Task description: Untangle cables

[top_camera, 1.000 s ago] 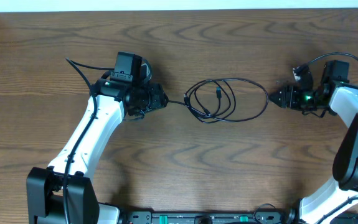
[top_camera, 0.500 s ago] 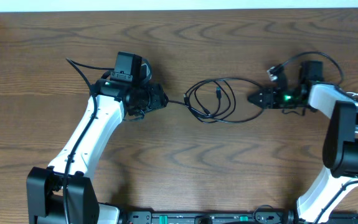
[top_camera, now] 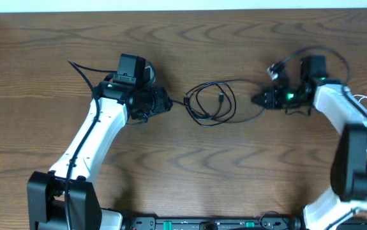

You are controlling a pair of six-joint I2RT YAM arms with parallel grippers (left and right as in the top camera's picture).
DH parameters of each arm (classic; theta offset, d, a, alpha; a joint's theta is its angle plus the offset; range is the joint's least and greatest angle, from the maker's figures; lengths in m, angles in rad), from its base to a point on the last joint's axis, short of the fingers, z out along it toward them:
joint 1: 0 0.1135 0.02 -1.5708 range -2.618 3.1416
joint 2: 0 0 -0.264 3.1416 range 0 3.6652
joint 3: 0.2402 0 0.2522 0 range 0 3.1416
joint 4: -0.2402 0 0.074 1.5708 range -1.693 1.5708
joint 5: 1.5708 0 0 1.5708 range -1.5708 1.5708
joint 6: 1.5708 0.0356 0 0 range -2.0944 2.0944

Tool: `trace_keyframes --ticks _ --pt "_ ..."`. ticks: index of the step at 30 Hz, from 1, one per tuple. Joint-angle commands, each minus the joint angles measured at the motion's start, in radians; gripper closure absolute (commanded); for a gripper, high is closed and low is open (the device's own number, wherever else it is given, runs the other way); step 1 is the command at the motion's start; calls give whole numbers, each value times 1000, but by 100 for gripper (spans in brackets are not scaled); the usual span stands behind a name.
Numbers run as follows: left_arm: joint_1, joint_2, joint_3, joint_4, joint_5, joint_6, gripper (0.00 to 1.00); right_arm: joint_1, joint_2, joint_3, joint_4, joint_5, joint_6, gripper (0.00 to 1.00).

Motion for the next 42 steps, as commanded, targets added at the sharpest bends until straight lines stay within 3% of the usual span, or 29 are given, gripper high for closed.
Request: trace_keyframes --ticks 1,4,8,12,20,27,29,33,38,42 --pt "2 -6 5 -2 -14 9 43 50 -200 141 -29 51 9 99" --pt "2 -6 5 -2 -14 9 44 77 -335 241 47 -46 15 99" --pt "2 -6 5 -2 -14 9 44 78 -428 311 228 -137 152 99" --pt "2 -6 5 -2 -14 9 44 78 -504 327 496 -180 268 99" --pt "2 -6 5 -1 -13 9 44 77 -478 327 520 -100 269 99" --pt "2 -6 5 16 -13 9 43 77 -475 327 1007 9 397 99" --pt "2 -6 5 17 -13 9 44 77 -475 327 1029 64 421 99" --pt "2 -6 5 17 -13 9 44 77 -472 327 793 180 420 99" --pt "2 -6 5 16 -13 9 43 77 -406 327 252 617 298 99" --pt "2 -6 5 14 -13 9 43 74 -333 327 53 822 298 99"
